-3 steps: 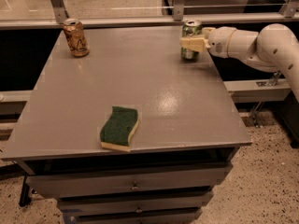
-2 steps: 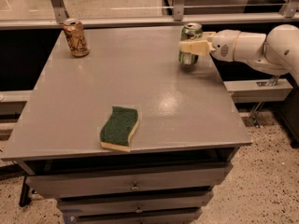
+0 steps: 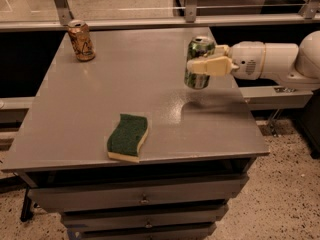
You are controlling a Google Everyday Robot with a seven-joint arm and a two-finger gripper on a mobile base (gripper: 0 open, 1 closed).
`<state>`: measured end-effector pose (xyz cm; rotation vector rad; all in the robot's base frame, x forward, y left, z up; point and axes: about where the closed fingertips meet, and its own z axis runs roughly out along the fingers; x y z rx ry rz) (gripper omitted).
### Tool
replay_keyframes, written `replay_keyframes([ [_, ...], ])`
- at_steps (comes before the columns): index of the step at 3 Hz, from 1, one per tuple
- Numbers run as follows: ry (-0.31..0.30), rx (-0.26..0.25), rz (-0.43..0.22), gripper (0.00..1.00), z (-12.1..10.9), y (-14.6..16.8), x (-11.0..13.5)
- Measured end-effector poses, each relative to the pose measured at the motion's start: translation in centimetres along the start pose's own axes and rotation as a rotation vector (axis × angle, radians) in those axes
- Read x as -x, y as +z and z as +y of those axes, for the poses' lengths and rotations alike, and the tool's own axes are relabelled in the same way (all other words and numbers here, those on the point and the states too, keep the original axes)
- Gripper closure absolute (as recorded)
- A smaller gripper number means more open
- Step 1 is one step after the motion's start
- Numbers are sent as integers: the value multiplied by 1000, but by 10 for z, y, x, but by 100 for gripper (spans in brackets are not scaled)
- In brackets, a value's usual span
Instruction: Move green can near sponge
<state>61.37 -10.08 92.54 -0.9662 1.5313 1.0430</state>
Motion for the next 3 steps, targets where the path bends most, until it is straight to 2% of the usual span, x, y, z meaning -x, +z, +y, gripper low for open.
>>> replay_keyframes([
  [1,-43,73,-5,100,58,6,-10],
  [2,-60,108,-18,100,94,21,-23],
  [3,-65,142,-43,100,121,41,-33],
])
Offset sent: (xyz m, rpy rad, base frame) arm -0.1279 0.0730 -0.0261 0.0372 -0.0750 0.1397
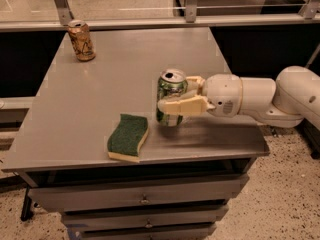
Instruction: Move green can near sponge
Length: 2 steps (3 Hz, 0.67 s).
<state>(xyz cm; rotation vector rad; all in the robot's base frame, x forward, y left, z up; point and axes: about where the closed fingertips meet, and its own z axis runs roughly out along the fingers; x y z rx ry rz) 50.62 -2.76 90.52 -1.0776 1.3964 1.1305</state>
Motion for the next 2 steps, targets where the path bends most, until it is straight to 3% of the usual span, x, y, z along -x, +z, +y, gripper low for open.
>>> replay_keyframes([
  [1,-2,34,-34,100,17,26,-16],
  [2,-4,39,-38,100,18,29,-21],
])
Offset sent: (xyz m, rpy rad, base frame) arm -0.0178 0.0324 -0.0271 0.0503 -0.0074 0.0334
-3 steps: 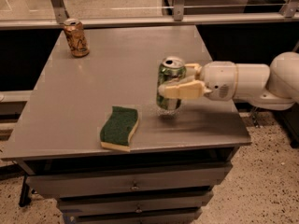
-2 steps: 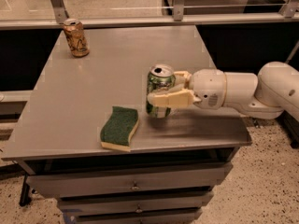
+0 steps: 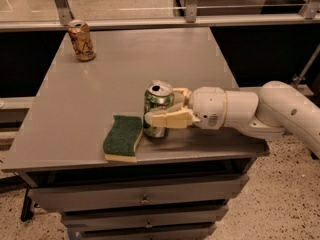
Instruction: Move green can near sponge
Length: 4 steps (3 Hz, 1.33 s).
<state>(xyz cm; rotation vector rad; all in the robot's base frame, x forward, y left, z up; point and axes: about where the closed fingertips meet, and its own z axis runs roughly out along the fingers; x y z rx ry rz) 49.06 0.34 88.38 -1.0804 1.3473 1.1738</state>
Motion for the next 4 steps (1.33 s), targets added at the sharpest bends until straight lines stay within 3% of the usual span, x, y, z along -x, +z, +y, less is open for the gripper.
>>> replay_keyframes([
  [1,0,-1,-3,84,0,2,-2],
  [4,-8,-4,-13,15,0,2,-3],
])
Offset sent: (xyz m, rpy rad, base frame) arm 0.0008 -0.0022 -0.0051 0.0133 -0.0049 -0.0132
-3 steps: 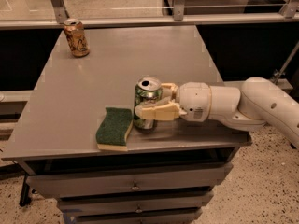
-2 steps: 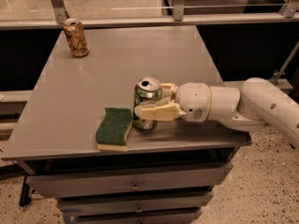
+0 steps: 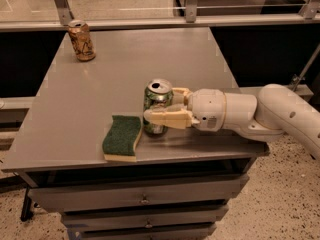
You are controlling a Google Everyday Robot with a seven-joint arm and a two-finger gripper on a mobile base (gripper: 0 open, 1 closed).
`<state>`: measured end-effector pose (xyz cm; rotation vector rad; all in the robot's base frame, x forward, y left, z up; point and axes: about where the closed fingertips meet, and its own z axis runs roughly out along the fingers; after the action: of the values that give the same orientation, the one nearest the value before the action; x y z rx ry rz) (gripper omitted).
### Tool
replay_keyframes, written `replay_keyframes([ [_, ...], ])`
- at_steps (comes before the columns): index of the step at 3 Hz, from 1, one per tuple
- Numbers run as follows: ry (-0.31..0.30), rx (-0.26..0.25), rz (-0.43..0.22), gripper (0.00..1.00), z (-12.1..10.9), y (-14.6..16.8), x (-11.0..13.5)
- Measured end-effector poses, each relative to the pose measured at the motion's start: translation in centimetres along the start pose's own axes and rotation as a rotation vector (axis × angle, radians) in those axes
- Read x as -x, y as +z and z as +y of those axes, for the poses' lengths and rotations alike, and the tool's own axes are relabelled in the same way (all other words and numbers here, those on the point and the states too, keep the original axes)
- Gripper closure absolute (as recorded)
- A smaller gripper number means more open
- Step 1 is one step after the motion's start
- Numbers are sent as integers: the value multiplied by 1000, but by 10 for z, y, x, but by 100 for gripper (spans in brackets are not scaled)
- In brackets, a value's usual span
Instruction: Move green can near sponge
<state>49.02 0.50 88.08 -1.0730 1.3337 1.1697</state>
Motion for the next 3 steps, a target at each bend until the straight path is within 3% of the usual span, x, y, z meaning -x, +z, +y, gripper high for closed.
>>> replay_keyframes([
  [1,-16,-7,6,0,-2,-3,1],
  [3,-114,-121,88,0,-44,-52,13],
])
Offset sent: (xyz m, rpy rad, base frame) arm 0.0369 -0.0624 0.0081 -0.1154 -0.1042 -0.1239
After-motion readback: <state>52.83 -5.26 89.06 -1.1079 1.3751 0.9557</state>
